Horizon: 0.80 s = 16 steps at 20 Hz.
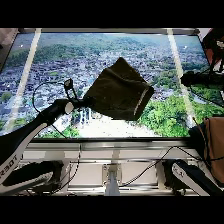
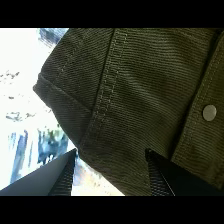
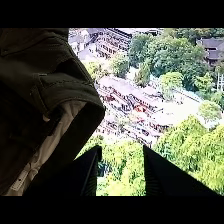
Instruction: Fold the clothes and pants, and hang the long-sleeved shirts on hangers.
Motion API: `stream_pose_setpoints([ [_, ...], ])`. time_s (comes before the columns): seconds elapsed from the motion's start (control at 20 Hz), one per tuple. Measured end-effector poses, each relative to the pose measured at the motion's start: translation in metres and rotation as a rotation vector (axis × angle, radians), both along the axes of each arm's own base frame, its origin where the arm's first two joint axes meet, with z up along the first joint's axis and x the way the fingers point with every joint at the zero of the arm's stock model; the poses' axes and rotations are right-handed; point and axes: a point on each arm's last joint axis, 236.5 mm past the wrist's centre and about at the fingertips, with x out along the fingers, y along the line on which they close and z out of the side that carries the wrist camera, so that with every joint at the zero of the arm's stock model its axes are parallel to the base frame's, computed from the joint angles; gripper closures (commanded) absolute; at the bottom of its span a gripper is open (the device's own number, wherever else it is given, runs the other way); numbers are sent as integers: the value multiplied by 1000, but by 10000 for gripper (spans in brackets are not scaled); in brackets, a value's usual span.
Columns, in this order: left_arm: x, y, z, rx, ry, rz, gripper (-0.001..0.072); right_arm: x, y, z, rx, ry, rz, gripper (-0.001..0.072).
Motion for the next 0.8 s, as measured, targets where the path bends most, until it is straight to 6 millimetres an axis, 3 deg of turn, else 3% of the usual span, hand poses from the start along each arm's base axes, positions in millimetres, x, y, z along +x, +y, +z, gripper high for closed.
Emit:
stream_pose_setpoints([
  [0.8, -5, 4, -5, -20, 50, 56, 204, 2, -1, 1, -3, -12, -2, 402],
])
